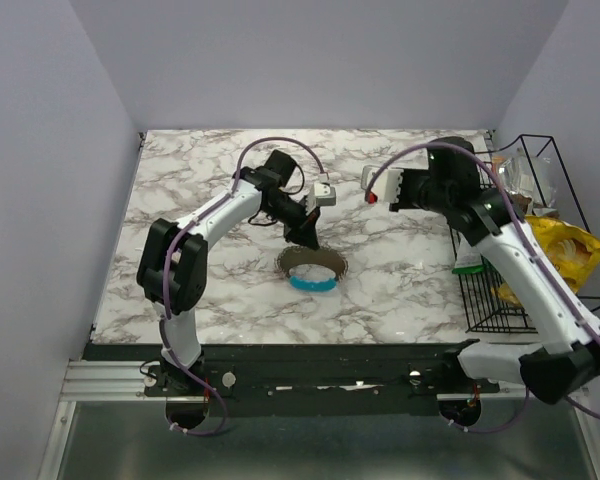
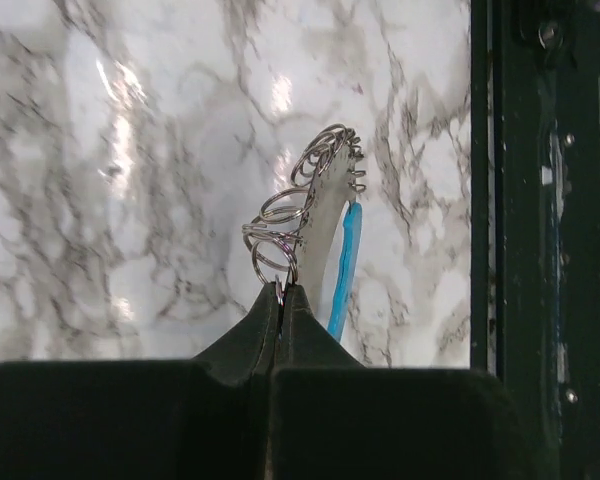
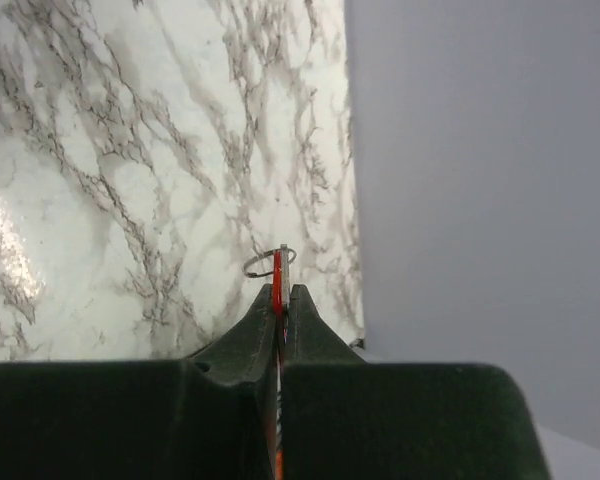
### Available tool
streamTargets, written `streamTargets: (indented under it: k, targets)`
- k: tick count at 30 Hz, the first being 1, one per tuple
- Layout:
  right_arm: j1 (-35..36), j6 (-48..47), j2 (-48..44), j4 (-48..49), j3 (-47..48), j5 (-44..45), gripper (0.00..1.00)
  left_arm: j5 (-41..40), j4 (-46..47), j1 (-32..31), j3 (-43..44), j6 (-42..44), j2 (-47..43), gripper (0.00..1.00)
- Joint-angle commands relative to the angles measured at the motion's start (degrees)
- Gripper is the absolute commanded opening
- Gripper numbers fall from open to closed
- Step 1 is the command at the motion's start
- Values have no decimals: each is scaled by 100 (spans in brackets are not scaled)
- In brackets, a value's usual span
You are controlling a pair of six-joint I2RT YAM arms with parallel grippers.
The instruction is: Remove the keys from the keyring
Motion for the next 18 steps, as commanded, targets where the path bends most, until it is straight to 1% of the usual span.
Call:
streamTargets:
  k: [1,3,4,5,7,8,9,11,13,16,18]
  targets:
    - [-408,473,829,1036,-298,-882,1,-260,-503,-93,-332,579,24,0]
    - [-461,648,1111,1363,-535,-909,1,-383,-415,-93,-455,561,165,0]
    - [-479,710,1417,1686,-606,-936,1,-523,-354,-93,-481,474,218,0]
    - [-514,780,1577,1846,-728,-910,1,-568,-284,-93,-517,447,349,4]
    - [-558,903,1937,2101,-738,-848,1,-603,-213,-93,-552,473,446,9]
    - [-619,982,2260,2181,-721,-813,1,-655,-109,-93,-587,473,516,16]
    - [-663,1131,2455,2243,-634,-778,1,-656,-73,-93,-587,473,543,20]
    - [-742,1211,2885,2348,-537,-725,1,-665,6,-85,-596,499,587,25]
    - [-751,1255,3089,2523,-484,-585,1,-673,51,-84,-587,499,587,28]
    - [-751,1273,3467,2664,-440,-532,1,-665,68,-76,-543,491,473,45]
    - [-742,1255,3643,2674,-396,-505,1,-647,68,-49,-491,438,289,64]
